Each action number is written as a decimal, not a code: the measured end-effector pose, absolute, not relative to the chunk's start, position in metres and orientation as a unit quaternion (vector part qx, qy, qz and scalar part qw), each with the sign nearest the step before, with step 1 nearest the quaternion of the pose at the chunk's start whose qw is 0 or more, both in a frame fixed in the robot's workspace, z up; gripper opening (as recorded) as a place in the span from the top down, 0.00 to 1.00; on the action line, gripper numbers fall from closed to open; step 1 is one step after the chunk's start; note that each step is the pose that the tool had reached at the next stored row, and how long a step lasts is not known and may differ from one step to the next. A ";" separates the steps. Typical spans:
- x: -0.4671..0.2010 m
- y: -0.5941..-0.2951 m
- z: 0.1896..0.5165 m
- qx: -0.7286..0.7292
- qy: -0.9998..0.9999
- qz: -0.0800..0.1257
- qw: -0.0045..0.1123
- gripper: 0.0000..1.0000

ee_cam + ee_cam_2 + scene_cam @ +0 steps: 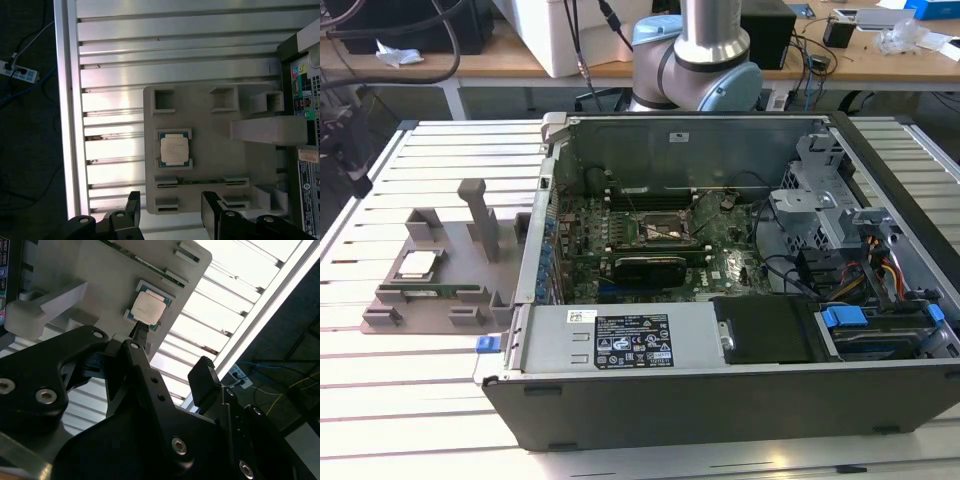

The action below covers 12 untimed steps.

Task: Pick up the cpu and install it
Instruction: 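Pick up the cpu and move it towards the insertion slot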

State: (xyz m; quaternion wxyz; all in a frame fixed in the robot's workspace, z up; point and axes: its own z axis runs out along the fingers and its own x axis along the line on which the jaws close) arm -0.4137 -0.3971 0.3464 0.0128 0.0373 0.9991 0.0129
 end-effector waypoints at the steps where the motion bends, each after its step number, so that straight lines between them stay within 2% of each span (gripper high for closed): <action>1: -0.414 -0.397 0.346 0.037 0.999 0.013 0.013 0.40; 12: -0.414 -0.397 0.341 0.037 0.999 0.013 0.013 0.40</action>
